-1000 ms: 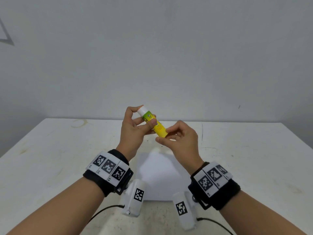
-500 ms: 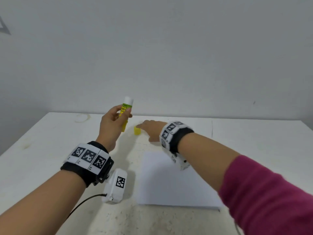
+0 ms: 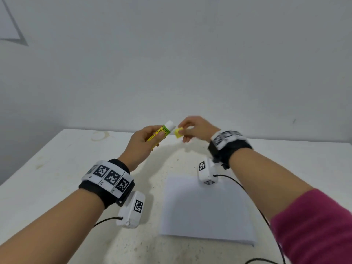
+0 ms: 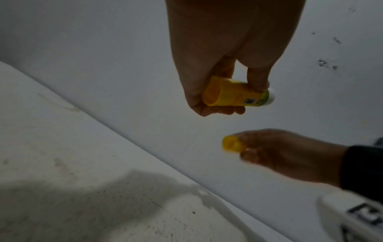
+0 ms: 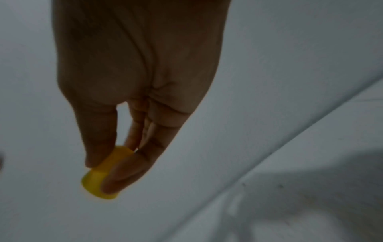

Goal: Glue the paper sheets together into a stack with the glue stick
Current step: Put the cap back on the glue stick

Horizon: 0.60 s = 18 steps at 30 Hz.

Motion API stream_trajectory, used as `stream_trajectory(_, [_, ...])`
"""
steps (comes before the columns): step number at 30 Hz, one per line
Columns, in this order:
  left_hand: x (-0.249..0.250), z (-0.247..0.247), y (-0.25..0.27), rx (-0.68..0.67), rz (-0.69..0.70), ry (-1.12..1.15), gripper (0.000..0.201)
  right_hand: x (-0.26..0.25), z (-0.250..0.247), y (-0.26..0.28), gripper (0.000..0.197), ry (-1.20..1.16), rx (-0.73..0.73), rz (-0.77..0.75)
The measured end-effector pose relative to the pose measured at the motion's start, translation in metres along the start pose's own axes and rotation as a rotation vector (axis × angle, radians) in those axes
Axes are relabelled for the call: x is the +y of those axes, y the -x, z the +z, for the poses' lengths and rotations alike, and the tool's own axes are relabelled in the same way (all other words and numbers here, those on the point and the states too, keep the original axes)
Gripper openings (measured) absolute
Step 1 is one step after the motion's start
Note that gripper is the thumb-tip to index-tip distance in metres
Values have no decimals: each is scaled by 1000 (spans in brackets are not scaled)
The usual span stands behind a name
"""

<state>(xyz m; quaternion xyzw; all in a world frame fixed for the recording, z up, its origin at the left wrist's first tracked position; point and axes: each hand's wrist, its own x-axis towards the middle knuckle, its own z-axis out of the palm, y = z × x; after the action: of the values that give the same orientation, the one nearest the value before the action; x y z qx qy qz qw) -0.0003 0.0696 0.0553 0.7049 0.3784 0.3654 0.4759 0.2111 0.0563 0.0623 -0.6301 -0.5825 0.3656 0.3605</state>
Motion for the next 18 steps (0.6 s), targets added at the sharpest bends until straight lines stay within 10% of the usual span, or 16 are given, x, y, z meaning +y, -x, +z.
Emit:
stream_trajectory(10, [29,31,7,-145,192,-86,13,-37,-46,93,27,12,117,-293])
stream_trajectory(14, [34,36,17,-122,300,-180,13,-41,-33,106,3,142,217,-266])
stream_trajectory(18, [37,35,23,-126,364,-221,18,-45,-24,114,46,403,264,-158])
